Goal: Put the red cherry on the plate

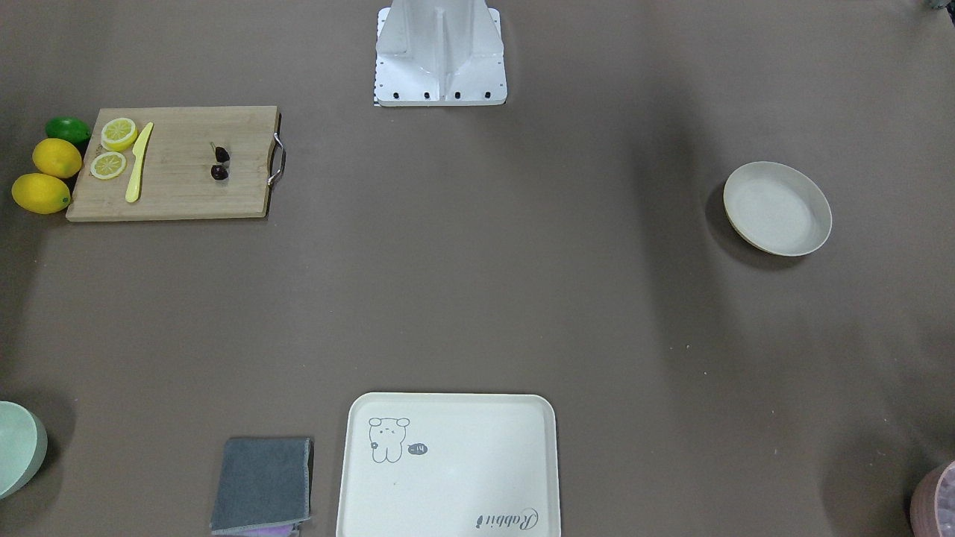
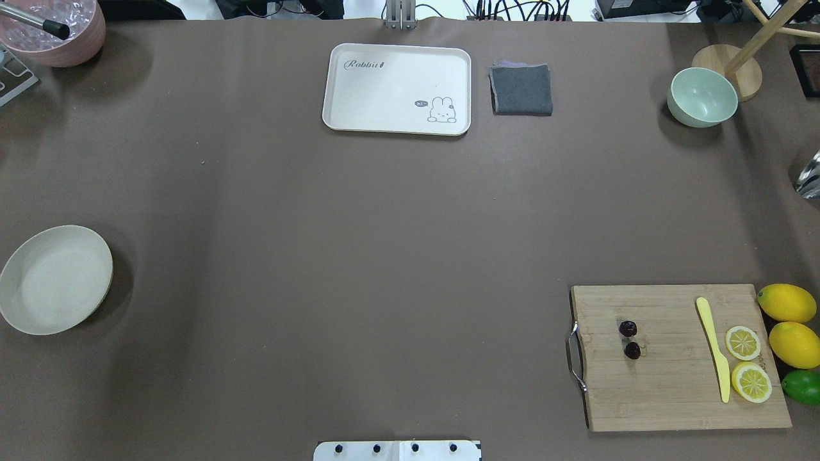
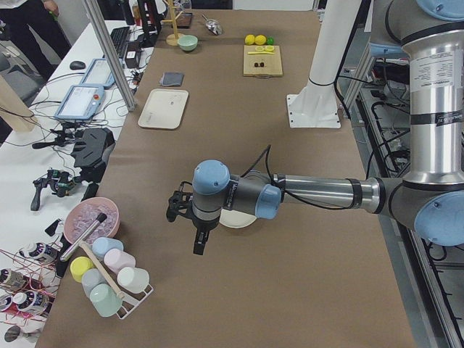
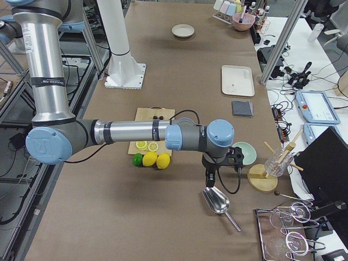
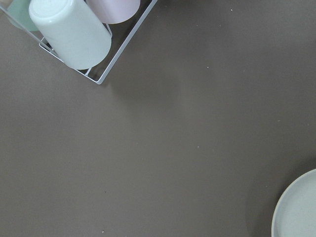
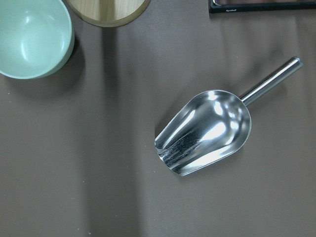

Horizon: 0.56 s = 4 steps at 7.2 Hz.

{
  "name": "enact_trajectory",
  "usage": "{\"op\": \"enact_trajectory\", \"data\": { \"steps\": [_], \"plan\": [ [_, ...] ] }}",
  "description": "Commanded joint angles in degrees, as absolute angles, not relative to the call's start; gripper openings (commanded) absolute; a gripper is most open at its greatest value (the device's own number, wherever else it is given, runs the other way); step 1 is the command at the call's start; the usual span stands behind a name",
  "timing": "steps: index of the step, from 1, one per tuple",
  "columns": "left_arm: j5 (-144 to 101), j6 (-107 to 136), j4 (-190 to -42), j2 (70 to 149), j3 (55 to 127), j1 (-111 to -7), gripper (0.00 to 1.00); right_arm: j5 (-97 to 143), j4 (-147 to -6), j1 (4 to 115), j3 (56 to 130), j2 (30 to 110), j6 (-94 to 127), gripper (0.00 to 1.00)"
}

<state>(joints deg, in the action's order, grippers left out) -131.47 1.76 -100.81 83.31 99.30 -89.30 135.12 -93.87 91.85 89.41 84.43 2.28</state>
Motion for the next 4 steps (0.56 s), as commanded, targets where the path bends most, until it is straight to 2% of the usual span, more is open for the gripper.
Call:
{"op": "enact_trajectory", "data": {
  "steps": [1,4],
  "plan": [
    [-131.5,1.7,-100.8,83.4,99.3,-89.3,0.98,135.2,-93.9,91.8,89.4,84.5,2.1,1.0],
    [-131.5,1.7,-100.8,83.4,99.3,-89.3,0.98,135.1,-93.9,91.8,89.2,84.4,1.8,1.0]
  ]
}}
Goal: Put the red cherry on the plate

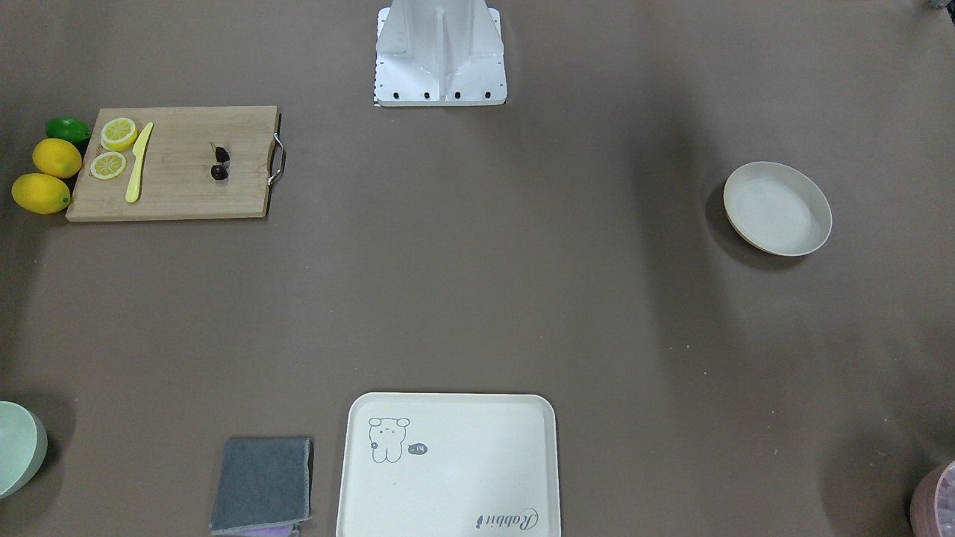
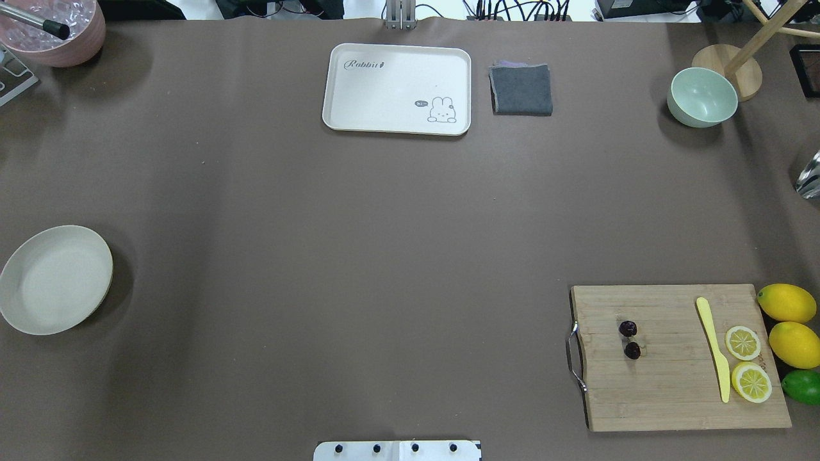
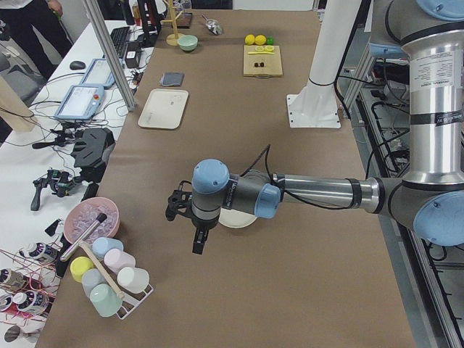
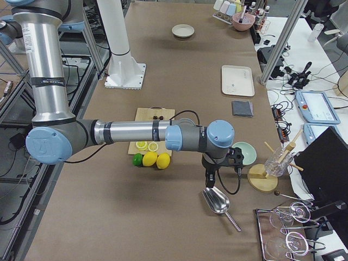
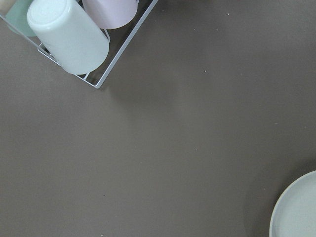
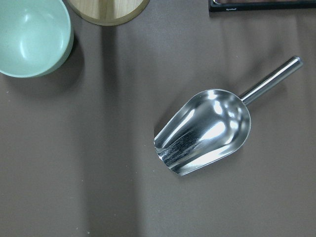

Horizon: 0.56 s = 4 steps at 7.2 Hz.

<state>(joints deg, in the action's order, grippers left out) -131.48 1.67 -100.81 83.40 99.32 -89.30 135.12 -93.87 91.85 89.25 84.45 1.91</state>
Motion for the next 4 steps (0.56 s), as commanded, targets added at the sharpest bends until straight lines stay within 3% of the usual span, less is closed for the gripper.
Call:
{"op": "enact_trajectory", "data": {
  "steps": [1,4],
  "plan": [
    [-131.5,1.7,-100.8,83.4,99.2,-89.3,0.98,135.1,-93.9,91.8,89.2,84.5,1.8,1.0],
    [-131.6,1.7,-100.8,83.4,99.1,-89.3,0.98,135.2,-93.9,91.8,89.2,84.5,2.1,1.0]
  ]
}}
